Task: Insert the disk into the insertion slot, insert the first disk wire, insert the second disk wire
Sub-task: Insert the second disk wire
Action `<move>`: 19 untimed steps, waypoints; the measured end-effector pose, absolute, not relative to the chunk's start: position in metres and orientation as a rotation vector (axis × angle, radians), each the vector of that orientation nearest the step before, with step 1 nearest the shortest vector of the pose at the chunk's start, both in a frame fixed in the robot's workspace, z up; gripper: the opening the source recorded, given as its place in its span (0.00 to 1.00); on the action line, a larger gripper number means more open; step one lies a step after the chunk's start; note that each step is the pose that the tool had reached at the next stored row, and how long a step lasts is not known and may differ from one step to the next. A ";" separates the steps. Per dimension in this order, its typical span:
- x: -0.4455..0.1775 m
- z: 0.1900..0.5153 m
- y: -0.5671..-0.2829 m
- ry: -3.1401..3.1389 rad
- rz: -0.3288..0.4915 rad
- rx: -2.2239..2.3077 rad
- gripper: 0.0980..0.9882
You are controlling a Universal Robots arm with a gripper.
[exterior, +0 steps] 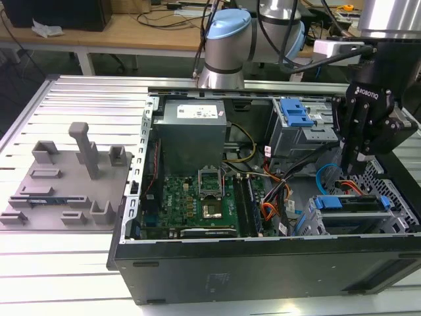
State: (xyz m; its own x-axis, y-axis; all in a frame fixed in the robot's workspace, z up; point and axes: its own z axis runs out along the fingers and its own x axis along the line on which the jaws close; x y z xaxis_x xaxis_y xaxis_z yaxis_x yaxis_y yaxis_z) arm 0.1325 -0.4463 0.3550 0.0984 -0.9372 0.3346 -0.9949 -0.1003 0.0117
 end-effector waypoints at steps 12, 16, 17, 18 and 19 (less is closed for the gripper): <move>0.133 0.349 -0.447 -1.926 0.361 2.136 0.07; 0.133 0.351 -0.451 -1.954 0.339 2.133 0.07; 0.133 0.351 -0.452 -1.958 0.335 2.134 0.07; 0.133 0.352 -0.453 -1.965 0.328 2.136 0.07; 0.133 0.352 -0.455 -1.974 0.315 2.142 0.07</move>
